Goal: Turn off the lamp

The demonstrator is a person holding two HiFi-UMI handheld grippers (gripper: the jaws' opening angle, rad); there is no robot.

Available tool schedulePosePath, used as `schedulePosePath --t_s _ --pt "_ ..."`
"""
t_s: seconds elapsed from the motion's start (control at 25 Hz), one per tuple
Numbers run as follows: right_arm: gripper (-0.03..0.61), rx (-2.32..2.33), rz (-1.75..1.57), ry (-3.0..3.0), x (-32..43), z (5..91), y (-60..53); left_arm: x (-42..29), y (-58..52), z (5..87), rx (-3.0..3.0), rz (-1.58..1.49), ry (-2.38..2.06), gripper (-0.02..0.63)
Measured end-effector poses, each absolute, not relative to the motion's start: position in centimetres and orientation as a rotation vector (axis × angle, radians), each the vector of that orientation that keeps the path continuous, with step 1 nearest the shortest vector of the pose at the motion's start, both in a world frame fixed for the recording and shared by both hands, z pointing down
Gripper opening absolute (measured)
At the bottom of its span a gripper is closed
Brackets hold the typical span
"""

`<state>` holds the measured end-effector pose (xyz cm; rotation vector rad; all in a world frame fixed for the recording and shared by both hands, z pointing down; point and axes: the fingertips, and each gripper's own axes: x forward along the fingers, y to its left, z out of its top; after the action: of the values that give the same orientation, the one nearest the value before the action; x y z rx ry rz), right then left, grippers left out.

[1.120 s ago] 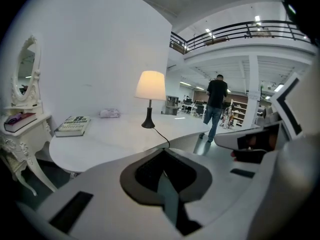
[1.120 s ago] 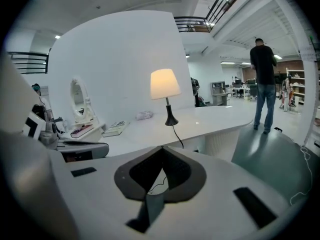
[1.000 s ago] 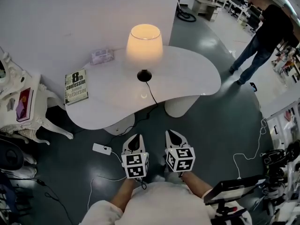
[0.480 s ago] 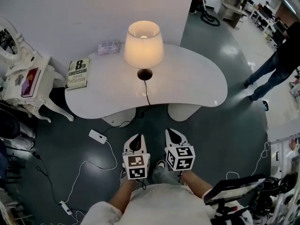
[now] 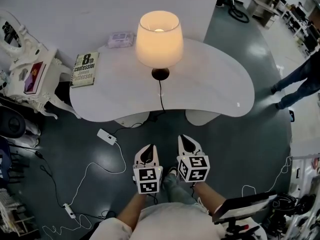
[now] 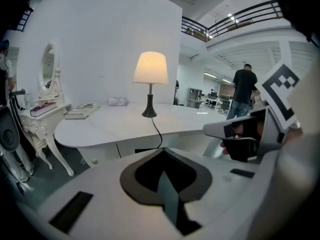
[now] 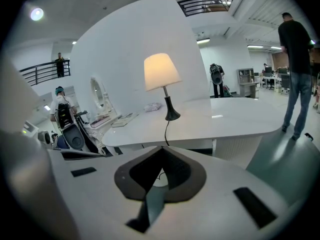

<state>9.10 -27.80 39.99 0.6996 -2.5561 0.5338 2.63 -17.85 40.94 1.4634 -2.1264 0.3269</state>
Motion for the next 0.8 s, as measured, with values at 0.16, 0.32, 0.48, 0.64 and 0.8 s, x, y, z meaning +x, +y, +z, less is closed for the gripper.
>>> schedulePosePath --t_s 0.16,0.32,0.48,0.64,0.8 --pt "0.0 0.707 0.556 -2.539 8.8 41.7 -27.7 2.1 -18.3 42.6 1.466 0.352 -2.104 0.009" --pt "0.0 0.678 0.546 -2.516 8.7 44.6 -27.9 1.7 -19.2 45.1 1.46 0.369 -2.082 0.009" --pt "0.0 0.676 0.554 -2.497 9.0 47.8 -28.5 1.2 -20.1 48.3 1.443 0.376 -2.073 0.009" --pt "0.0 0.716 0.587 -2.488 9.5 51.4 -29.5 0.6 -21.0 52.2 1.429 0.366 -2.078 0.009" --pt "0.0 0.762 0.61 -2.497 9.2 55.9 -30.9 -1.0 -21.6 56.5 1.399 0.321 -2.112 0.009"
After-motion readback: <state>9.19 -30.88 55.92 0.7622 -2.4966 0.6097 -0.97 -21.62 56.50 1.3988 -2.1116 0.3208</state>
